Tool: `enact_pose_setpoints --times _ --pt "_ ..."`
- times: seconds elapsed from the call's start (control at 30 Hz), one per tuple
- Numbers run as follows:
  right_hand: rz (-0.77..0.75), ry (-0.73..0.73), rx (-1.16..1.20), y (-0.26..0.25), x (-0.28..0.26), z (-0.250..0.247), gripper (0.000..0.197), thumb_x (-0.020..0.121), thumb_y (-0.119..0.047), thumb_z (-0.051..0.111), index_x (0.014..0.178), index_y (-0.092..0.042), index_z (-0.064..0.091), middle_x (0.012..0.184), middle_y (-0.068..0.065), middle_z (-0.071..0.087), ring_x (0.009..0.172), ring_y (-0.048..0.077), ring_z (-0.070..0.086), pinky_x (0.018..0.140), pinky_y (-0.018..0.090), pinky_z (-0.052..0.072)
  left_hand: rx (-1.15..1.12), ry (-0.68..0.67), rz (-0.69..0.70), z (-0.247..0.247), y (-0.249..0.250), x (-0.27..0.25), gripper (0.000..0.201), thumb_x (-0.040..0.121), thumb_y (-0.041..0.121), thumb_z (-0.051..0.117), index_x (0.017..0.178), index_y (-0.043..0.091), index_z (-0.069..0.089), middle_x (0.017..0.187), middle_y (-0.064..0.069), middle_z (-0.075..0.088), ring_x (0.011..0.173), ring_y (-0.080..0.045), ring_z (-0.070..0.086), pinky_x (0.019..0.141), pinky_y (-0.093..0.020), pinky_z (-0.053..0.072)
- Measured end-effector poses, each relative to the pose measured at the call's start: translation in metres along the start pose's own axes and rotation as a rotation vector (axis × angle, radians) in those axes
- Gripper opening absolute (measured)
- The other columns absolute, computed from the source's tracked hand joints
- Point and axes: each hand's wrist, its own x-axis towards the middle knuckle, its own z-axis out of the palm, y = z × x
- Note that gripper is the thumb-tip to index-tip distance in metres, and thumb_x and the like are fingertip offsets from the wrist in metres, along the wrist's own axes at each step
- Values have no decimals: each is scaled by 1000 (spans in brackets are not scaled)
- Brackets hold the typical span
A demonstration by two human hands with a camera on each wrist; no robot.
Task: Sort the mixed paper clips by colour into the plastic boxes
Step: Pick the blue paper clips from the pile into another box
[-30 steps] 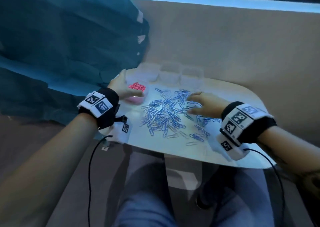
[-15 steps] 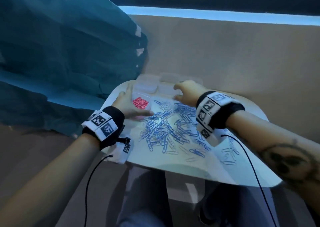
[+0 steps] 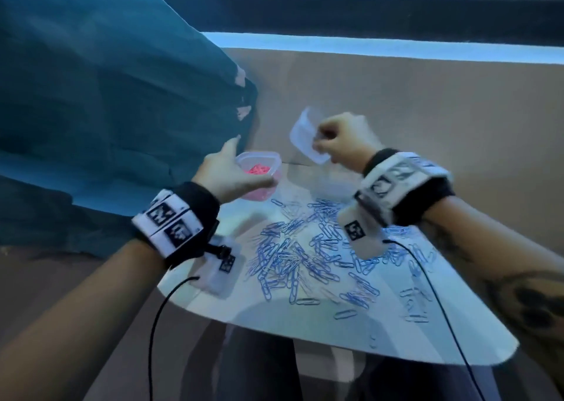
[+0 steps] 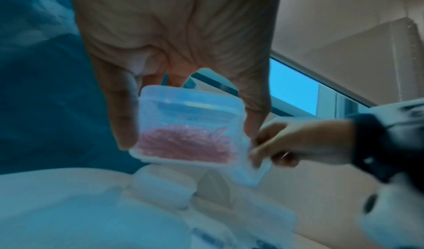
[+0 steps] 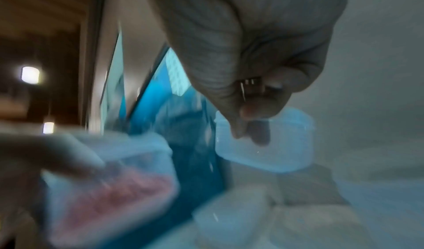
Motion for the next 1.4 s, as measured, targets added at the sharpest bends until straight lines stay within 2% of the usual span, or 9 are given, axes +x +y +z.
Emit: enact_pose_setpoints --times 0.1,0.37,0.5,0.63,0.77,0.87,1.07,1.2,1.4 --pt "-28 129 66 13 -20 -45 16 80 -12 62 70 1 62 79 21 65 49 3 51 69 37 51 153 -34 73 24 35 23 87 70 55 70 136 8 36 132 -14 50 118 -28 50 93 -31 43" --pt "-26 143 222 39 -76 -84 11 81 -12 68 73 -4 67 63 2 58 36 -1 43 44 6 38 529 -57 73 64 62 57 74 63 73 64 100 10 55 95 -12 57 91 -26 52 68 -28 39" --pt "11 106 242 47 -86 -71 9 81 -11 68 74 -6 67 63 3 59 36 0 45 43 5 36 515 -101 80 77 52 65 90 59 72 68 118 8 50 115 -13 56 104 -28 53 82 -34 49" --pt "30 48 184 45 -93 -57 11 82 -14 67 76 -5 69 71 5 65 41 2 49 50 8 42 417 -183 87 66 51 67 103 65 66 69 141 10 29 140 -15 41 125 -30 44 97 -37 40" --pt "-19 -23 69 20 -90 -39 13 83 -20 64 72 -13 66 77 6 68 53 5 54 69 27 50 169 -116 104 16 37 50 77 86 59 49 143 8 33 141 -13 45 126 -28 46 103 -37 38" --pt "-148 -85 -53 -27 -86 -13 17 84 -26 58 70 -17 59 80 7 65 74 28 59 71 33 49 25 -180 69 -21 5 10 54 90 50 49 130 15 49 124 -5 58 108 -21 57 87 -32 45" --pt "-295 -304 -278 -113 -78 71 35 83 -9 47 55 -17 29 64 2 39 76 25 40 60 26 31 290 -468 -47 -47 -65 -64 24 88 37 59 83 14 60 81 0 68 72 -14 61 75 -30 46" --pt "-317 -421 -351 -124 -70 104 13 88 -3 47 91 -8 58 88 7 57 97 30 58 68 28 39 330 -450 -28 -44 -81 -82 37 87 36 61 62 13 47 57 -1 54 56 -14 52 57 -27 35" --pt "-259 -346 -204 -100 -69 68 35 86 -29 62 113 -8 58 117 8 59 108 24 56 86 28 45 173 -453 60 -20 -67 -94 41 85 45 62 65 12 49 55 3 48 52 -9 48 55 -24 34"
